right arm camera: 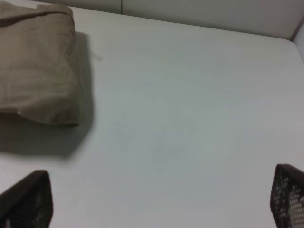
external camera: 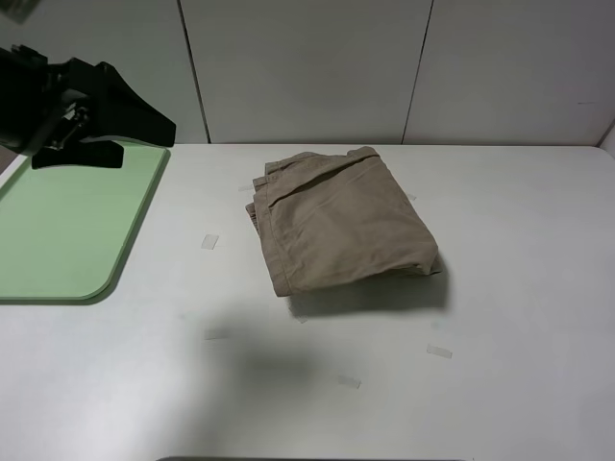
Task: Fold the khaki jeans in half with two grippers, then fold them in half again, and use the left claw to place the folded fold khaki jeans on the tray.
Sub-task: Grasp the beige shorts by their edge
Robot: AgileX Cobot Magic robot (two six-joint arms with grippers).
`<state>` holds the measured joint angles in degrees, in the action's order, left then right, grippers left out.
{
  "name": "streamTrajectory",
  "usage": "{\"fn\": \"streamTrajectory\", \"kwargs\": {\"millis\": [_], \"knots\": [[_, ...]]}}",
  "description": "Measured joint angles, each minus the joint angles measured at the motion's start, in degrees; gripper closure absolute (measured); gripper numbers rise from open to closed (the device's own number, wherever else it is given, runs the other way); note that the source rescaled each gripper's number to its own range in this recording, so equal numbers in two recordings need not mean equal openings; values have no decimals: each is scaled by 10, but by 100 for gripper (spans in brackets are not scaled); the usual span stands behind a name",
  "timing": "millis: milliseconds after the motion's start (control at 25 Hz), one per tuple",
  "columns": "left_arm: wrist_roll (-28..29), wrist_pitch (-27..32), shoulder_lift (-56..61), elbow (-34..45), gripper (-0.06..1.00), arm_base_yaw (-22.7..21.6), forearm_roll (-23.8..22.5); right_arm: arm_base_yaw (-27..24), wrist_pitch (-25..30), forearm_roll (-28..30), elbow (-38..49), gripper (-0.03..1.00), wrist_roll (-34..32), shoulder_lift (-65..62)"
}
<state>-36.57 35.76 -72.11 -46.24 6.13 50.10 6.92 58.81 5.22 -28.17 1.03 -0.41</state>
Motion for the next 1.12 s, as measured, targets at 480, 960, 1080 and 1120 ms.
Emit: {"fn": "streamTrajectory", "kwargs": {"millis": [480,960,1080,1120], "knots": [[-51,52,-217,0,12,-41,81,0,0,0,0,-3,-1,0],[-209,-5,-324,-21,12,-34,165,0,0,0,0,-3,-1,0],[-221,-5,-337,-32,12,-27,171,0,0,0,0,-3,-1,0],[-225,-6,-342,-35,12,-25,178,0,0,0,0,-3,-1,0]]}}
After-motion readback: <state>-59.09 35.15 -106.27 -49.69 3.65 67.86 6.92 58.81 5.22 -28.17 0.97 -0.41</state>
